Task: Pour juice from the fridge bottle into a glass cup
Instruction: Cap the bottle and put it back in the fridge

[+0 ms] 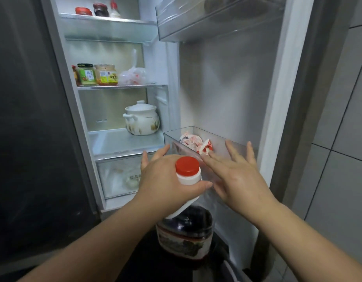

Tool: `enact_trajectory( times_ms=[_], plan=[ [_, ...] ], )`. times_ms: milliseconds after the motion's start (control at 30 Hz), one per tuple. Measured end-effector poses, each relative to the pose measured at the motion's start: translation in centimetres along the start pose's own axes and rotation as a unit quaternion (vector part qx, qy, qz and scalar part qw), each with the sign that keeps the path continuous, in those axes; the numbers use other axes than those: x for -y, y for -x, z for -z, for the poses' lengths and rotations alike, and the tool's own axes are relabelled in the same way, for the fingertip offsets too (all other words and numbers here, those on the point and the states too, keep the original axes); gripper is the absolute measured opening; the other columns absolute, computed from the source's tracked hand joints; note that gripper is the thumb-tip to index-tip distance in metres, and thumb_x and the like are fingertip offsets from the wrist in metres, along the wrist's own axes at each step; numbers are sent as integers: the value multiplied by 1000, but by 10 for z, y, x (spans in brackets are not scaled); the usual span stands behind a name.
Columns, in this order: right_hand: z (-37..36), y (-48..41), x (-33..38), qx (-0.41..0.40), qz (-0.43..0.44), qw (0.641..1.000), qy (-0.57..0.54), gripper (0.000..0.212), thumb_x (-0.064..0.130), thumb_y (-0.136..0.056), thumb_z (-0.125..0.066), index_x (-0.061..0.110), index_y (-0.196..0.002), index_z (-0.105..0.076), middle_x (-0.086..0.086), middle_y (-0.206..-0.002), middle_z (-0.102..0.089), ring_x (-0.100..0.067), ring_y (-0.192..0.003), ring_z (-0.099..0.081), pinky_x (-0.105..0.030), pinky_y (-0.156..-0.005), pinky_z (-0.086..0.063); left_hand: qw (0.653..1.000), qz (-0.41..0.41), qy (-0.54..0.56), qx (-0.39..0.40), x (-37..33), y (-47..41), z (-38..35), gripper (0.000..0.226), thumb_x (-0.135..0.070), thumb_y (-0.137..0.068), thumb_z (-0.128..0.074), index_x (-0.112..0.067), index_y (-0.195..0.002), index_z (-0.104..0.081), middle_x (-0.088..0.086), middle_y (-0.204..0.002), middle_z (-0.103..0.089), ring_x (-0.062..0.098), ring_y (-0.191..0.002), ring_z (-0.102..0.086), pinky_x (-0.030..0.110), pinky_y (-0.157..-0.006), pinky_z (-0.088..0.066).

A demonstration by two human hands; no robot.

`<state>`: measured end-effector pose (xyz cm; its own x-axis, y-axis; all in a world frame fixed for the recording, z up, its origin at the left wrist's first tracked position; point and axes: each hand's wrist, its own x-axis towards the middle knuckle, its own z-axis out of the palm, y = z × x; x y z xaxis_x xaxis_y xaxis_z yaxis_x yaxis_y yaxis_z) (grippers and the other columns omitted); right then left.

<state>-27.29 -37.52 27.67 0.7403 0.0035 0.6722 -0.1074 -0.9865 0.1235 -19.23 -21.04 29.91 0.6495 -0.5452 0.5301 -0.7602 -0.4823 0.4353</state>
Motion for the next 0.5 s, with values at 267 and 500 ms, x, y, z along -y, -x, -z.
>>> enact_trajectory(
  times_ms=[267,500],
  plan=[
    [11,15,-18,-1,18,998,-65,59,27,-81,-67,21,-138,-52,-6,-140,-55,-37,-139,-37,-64,-112,-11,999,45,-16,-26,-29,11,-7,33,-77,-60,-63,-49,-72,-51,-26,-99,-59,10,-142,-22,48,-118,2],
    [22,26,36,80,9,949,-305,112,73,-70,-64,41,-147,11,36,-147,16,20,-128,33,-29,-112,22,994,101,17,-28,-30,17,10,30,-66,-61,-74,-43,-73,-59,-25,-101,-55,15,-143,-23,49,-114,-19]
  ],
)
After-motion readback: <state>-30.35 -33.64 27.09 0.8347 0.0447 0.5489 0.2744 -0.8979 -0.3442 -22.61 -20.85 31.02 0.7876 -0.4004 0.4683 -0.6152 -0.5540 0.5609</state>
